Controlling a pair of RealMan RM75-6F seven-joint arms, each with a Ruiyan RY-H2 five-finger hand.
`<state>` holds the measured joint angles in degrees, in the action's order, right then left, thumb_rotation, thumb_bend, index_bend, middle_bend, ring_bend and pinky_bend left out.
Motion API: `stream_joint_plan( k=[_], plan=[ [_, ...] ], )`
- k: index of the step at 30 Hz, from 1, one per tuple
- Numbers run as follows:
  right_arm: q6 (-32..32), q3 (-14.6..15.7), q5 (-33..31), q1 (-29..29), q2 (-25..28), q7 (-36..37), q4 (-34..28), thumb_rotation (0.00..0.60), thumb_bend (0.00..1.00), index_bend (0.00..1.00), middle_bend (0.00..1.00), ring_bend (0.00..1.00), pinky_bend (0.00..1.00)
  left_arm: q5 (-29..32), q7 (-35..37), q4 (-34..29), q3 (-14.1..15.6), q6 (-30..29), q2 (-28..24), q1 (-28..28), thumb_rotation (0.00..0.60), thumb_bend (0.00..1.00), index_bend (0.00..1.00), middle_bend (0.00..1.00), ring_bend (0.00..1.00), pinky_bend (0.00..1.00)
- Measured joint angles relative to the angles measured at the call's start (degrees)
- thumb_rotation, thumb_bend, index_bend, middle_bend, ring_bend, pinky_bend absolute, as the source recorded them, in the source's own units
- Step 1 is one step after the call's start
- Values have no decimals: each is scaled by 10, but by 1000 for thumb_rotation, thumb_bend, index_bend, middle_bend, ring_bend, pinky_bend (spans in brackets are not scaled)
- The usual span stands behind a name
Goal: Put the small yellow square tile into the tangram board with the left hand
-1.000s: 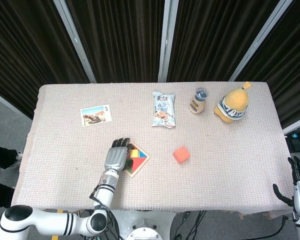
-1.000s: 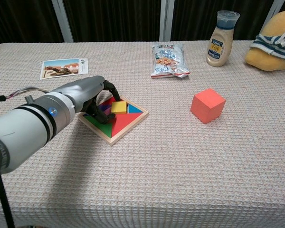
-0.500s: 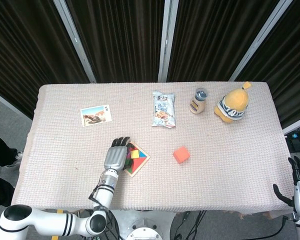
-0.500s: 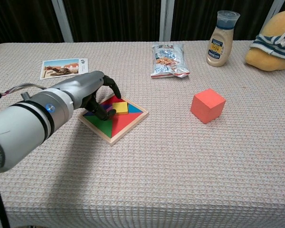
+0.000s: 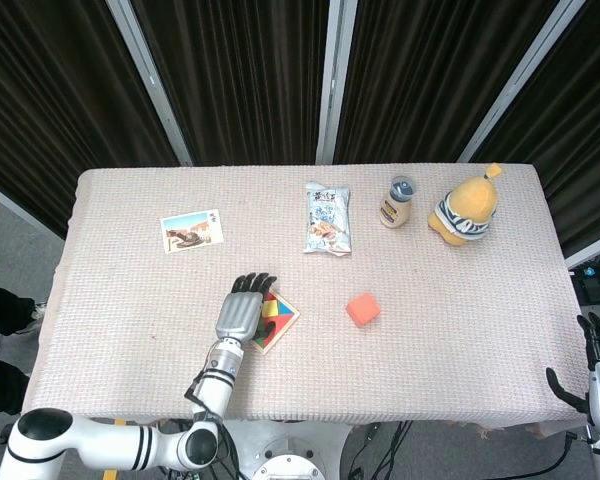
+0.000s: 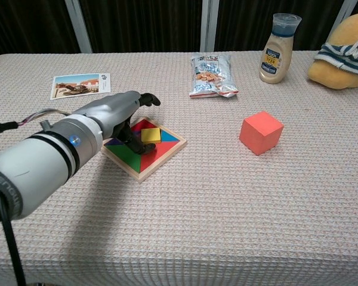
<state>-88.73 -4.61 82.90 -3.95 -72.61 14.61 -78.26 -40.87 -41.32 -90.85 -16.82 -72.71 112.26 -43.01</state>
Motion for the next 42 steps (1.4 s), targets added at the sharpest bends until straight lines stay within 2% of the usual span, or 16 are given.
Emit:
stream_joint_plan(
  k=[16, 23, 30, 37, 42],
  plan=[
    [3, 0, -2, 0, -1, 1, 3, 600, 210, 0, 0, 0, 0, -7, 15, 19, -8, 9, 3, -4, 600, 312, 103, 58, 0, 0],
    [4, 0, -3, 0, -2, 2, 5, 600, 210, 0, 0, 0, 0, 2, 11, 33, -26, 18, 8, -16, 600, 312, 103, 58, 0, 0],
    [4, 0, -3, -1, -3, 5, 8, 600, 210, 0, 0, 0, 0, -1, 15, 23, -27, 11, 1, -14, 600, 312, 103, 58, 0, 0],
    [-1, 0, 0, -2, -2, 2, 6, 600, 210, 0, 0, 0, 0, -24, 19, -18, -20, -10, -22, -3, 600, 311, 104, 58, 0, 0],
    [-7, -1, 1, -4, 0, 2, 3, 600, 210, 0, 0, 0, 0, -82, 45, -44, 2, -38, -62, 24, 600, 307, 104, 59, 0, 0]
  ],
)
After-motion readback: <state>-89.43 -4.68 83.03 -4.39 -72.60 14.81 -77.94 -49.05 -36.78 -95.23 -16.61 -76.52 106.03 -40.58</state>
